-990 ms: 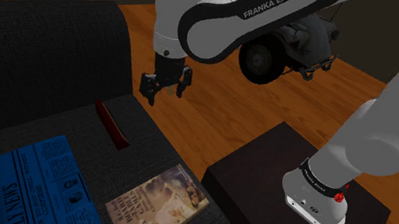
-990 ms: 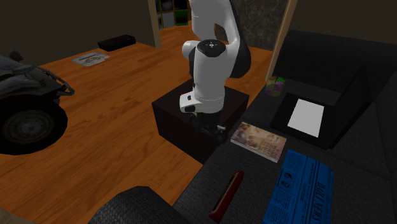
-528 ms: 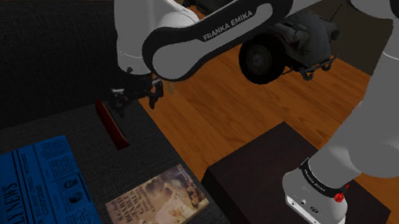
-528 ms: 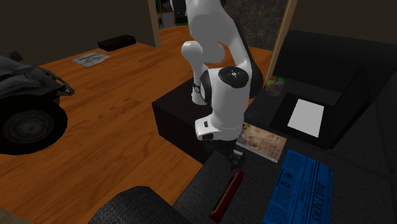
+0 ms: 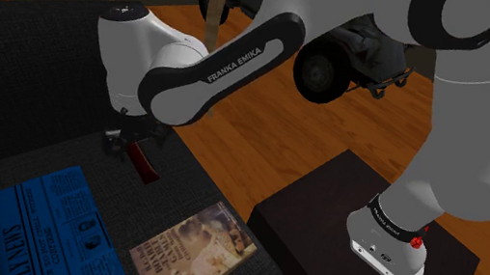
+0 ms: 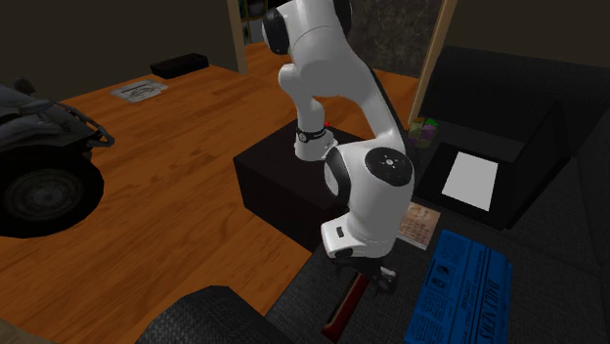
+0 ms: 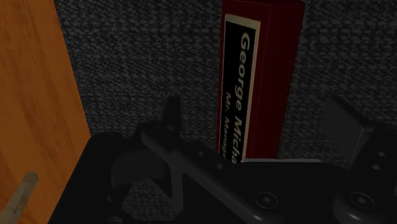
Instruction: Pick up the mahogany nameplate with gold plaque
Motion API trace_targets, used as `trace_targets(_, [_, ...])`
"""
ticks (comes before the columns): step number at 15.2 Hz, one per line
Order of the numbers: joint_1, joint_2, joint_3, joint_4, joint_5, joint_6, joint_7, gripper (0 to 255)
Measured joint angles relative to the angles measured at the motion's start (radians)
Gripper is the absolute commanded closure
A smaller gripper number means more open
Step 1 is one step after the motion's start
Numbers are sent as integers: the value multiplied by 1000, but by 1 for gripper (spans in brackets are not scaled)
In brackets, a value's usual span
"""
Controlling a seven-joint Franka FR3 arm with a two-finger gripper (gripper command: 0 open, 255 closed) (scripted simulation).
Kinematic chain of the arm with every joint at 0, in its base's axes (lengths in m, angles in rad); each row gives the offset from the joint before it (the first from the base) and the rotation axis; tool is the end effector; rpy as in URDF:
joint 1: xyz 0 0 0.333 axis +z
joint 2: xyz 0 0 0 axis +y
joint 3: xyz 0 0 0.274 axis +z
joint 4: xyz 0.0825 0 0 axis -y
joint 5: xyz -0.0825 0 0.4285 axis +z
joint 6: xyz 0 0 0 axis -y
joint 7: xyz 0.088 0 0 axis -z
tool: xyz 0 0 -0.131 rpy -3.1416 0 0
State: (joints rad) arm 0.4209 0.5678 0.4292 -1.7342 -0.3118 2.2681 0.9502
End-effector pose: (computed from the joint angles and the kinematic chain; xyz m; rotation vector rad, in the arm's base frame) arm 0.4676 0.4975 0.1918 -3.1270 -0.0555 -0.0485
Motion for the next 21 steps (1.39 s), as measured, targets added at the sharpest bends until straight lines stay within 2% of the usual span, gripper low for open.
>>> trace_targets(5, [14,42,-15,1,-21,39,15,0])
trace_targets(6, [13,44,-16,-2,-23,44,15,255])
trace_targets(16, [14,47,-17,-3,-25,48,16,255])
trace_targets(21, [6,18,-5,8,-8,9,4,255])
